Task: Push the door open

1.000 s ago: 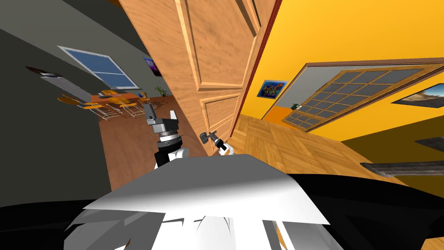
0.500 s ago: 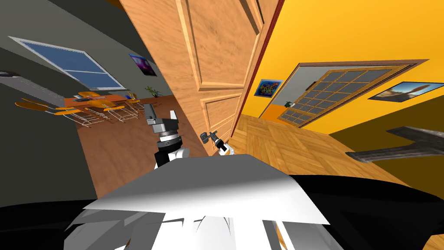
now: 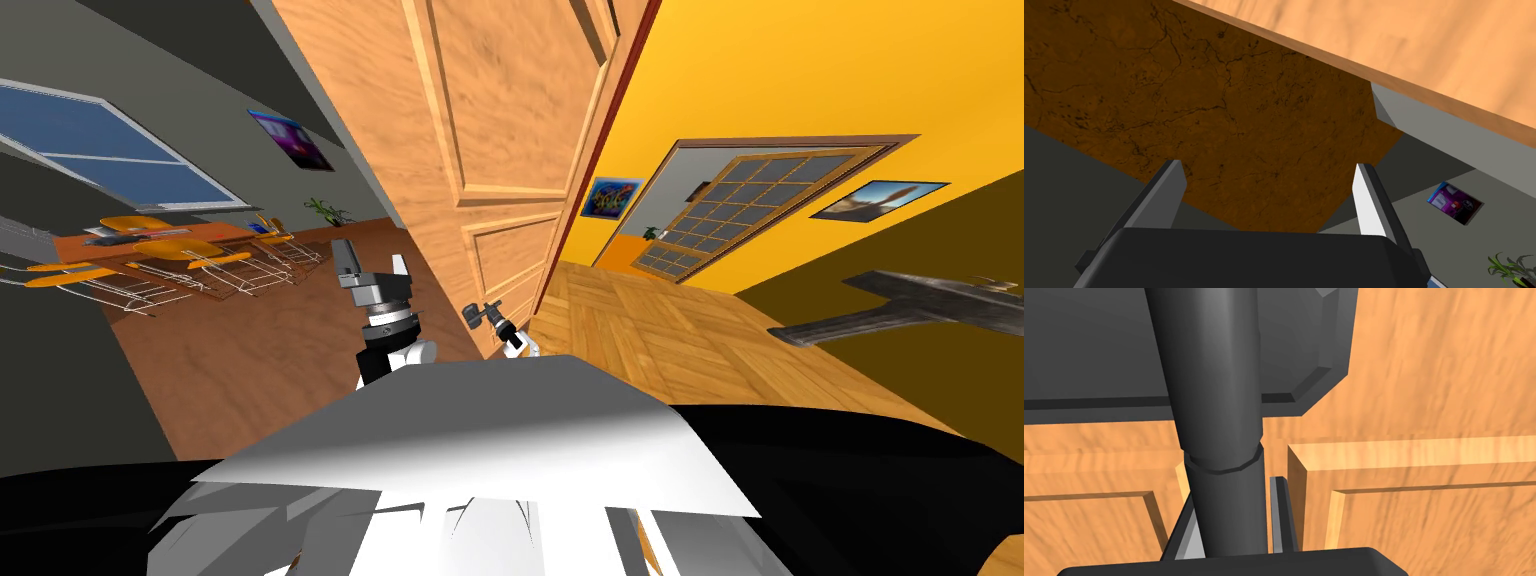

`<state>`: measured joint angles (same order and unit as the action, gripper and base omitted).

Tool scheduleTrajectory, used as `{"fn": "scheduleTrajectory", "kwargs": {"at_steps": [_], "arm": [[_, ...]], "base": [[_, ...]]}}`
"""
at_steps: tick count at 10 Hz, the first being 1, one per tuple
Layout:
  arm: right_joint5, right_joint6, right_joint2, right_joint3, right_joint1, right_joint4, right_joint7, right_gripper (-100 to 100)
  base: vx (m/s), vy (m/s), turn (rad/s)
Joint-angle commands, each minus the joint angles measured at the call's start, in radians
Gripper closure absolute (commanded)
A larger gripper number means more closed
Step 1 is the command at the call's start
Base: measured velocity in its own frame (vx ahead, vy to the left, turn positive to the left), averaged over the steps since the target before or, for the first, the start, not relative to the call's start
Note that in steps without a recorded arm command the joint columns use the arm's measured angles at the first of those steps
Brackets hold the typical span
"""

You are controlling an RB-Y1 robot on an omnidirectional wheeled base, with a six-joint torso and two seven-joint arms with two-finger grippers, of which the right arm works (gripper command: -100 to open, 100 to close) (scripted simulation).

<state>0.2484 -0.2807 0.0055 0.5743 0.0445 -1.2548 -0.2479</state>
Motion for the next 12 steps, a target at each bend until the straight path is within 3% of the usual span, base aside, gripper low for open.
{"fn": "scheduleTrajectory", "kwargs": {"at_steps": [1, 3, 6, 12], "arm": [[0.013, 0.002, 0.017, -0.004, -0.009, -0.006, -0.003, 100], [0.004, 0.004, -0.013, -0.028, -0.003, -0.006, 0.002, 100], [-0.004, 0.003, -0.035, -0.059, 0.003, 0.000, 0.008, 100], [-0.025, 0.001, -0.065, -0.145, 0.019, 0.019, 0.028, 100]], "base": [[0.055, 0.164, -0.093], [0.046, 0.090, -0.049], [0.094, 0.183, -0.071], [0.112, 0.204, -0.069]]}}
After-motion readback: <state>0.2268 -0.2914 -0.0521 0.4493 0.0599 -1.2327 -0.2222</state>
